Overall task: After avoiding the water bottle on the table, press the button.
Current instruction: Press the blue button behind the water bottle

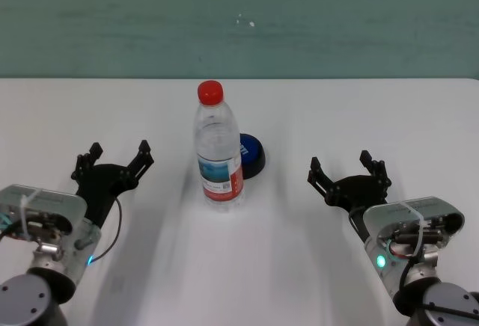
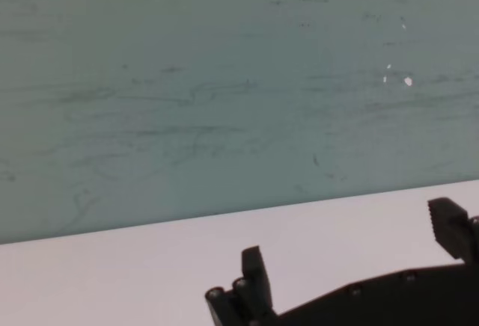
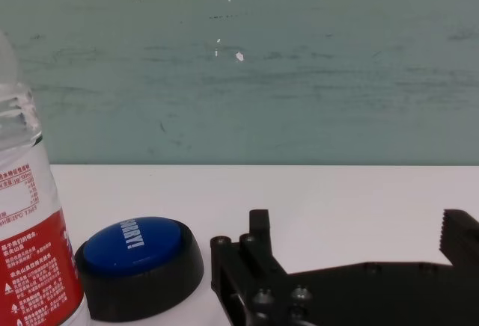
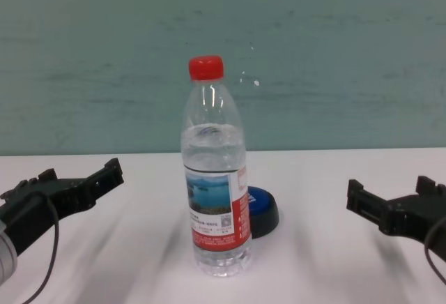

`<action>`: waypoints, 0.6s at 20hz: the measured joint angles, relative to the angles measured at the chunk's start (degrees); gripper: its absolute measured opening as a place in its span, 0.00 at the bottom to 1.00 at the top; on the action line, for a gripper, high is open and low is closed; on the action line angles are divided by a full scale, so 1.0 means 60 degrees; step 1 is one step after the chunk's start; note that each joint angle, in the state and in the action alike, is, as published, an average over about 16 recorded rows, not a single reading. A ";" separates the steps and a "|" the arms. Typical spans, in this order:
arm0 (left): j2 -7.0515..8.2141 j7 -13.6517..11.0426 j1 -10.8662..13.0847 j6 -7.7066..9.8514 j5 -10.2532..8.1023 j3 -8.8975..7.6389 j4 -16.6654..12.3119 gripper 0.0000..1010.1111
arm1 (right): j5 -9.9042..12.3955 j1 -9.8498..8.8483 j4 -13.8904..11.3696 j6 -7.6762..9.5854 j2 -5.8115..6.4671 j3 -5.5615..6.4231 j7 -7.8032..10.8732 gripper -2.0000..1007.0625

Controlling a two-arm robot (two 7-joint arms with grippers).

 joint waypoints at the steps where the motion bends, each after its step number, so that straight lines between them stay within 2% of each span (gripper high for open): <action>1: 0.0000 0.0000 0.0000 0.0000 0.0000 0.0000 0.0000 0.99 | 0.0000 0.0000 0.0000 0.0000 0.0000 0.0000 0.0000 1.00; 12: 0.0000 0.0000 0.0000 0.0000 0.0000 0.0000 0.0000 0.99 | 0.0000 0.0000 0.0000 0.0000 0.0000 0.0000 0.0000 1.00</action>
